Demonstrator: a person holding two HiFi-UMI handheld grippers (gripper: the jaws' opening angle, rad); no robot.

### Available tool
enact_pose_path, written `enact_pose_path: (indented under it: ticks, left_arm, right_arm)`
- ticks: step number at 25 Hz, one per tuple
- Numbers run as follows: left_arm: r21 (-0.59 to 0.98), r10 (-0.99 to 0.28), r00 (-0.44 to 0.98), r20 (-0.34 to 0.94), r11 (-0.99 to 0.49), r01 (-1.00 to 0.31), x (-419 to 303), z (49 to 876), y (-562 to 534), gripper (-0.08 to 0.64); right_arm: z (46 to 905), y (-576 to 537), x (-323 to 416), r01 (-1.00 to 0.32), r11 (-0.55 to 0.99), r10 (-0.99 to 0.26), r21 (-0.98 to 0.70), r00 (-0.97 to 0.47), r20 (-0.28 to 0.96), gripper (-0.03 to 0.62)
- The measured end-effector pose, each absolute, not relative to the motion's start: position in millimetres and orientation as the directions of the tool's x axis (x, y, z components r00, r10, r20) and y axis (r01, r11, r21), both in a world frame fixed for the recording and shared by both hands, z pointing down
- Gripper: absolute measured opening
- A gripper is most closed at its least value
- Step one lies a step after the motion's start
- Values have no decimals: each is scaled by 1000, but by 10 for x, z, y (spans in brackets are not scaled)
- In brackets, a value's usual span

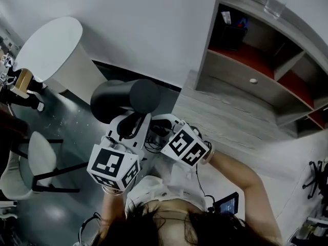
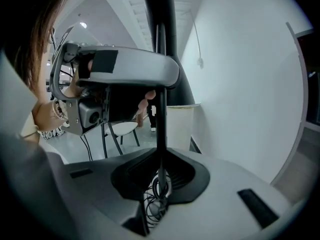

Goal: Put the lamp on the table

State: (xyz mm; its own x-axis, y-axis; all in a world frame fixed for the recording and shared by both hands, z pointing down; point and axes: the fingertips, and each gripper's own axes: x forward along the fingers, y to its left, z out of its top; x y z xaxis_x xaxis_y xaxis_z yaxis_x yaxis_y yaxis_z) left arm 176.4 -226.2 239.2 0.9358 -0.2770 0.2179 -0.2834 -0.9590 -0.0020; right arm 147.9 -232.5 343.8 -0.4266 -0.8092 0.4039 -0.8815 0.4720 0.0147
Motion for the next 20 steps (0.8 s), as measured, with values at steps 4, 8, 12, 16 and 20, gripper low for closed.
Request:
enact_pose_path:
  ticks: [4, 8, 12, 16, 20]
  left_arm:
    - [3, -254, 944, 208, -965, -261, 2007, 2363, -2134, 58]
    - [8, -235, 951, 199, -970, -242, 2254, 2361, -1983, 58]
    - [9, -223, 955, 196, -973, -229, 2490, 2367, -1836, 58]
    - [15, -213, 959, 189, -976, -219, 2687, 2364, -1737, 58]
    - [19, -187, 964, 187, -981, -194, 2849, 2383, -1662, 58]
  right_arm:
    - [3412, -2201, 1736, -893, 450, -820, 22, -403, 405, 57]
    - [3415, -2050, 1990, -900, 436, -825, 27, -387, 412, 57]
    - [3423, -1905, 2232, -906, 423, -829, 27, -374, 416, 57]
    - [3422, -1808, 2436, -912, 408, -835, 28, -361, 416, 57]
    - [3443, -1744, 2603, -922, 387, -842, 30, -340, 420, 57]
